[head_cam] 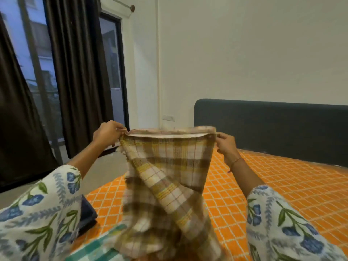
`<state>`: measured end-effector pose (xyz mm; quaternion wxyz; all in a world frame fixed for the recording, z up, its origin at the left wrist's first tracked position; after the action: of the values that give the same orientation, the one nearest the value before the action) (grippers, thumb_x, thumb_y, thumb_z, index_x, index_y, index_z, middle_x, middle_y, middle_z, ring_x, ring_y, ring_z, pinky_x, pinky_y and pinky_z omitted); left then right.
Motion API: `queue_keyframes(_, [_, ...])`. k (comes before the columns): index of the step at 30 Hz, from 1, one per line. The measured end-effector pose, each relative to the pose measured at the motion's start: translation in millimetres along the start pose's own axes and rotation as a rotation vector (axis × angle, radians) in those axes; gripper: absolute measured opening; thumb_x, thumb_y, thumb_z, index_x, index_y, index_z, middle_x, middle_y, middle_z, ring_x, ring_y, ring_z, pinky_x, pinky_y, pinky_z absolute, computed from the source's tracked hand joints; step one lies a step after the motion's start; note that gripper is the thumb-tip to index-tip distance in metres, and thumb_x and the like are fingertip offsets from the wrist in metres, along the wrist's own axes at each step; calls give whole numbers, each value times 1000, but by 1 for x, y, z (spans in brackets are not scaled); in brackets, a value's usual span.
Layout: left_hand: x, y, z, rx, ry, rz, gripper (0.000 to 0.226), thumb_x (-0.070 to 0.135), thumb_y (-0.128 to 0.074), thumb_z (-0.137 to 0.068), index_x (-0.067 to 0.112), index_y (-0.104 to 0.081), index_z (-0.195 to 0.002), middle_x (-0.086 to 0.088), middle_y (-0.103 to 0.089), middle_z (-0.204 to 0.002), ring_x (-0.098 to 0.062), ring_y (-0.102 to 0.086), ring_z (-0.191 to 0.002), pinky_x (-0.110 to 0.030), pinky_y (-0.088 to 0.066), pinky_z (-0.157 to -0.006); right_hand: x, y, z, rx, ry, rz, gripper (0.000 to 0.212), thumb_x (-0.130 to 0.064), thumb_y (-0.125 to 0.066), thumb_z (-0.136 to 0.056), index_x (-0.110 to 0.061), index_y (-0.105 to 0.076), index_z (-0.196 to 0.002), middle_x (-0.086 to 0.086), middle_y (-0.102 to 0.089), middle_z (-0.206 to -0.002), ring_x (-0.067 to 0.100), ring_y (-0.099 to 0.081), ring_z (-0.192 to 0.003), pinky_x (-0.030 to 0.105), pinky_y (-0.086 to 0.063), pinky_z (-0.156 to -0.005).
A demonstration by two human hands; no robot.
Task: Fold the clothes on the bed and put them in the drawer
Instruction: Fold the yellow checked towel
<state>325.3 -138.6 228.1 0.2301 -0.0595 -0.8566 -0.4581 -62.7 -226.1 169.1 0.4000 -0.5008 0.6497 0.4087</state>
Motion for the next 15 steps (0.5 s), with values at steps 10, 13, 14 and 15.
queue_keyframes(10, [45,18,-14,-157,36,911,15,12,-58,-92,8,-61,-107,-10,-67,-97,-22,-68,-87,-30,-58,-69,-114,4,-25,-221,108,-42,13,5,-55,-88,-1,-67,-89,2,-68,-72,16,-64,-67,23,-57,-59])
queue_keyframes(13, [53,25,-14,-61,-186,429,25,2,-68,-83,5,-63,-108,-12,-66,-94,-20,-66,-83,-27,-55,-70,-121,14,-21,-189,233,209,27,10,-57,-84,-12,-62,-70,-8,-59,-51,4,-55,-49,12,-44,-44])
queue_keyframes(14, [57,27,-11,1,-217,361,15,2,-67,-84,2,-67,-99,-13,-68,-86,-17,-68,-72,-24,-56,-64,-127,17,-19,-145,277,267,23,5,-57,-87,-12,-63,-72,-5,-59,-55,5,-54,-47,11,-43,-43])
queue_keyframes(15, [58,28,-7,47,-226,387,8,5,-66,-86,0,-69,-91,-14,-69,-77,-14,-69,-61,-22,-56,-56,-129,20,-19,-100,308,299,18,0,-56,-90,-10,-64,-78,-1,-59,-61,7,-55,-48,12,-45,-43])
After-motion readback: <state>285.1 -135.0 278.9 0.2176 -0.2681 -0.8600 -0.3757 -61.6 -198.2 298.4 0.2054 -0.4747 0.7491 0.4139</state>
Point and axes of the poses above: each hand's wrist, its own z-axis away from the middle knuckle, its own y-axis out of the back of the hand, x = y × z, the point moved 9 cm from there along -z, towards the middle knuckle
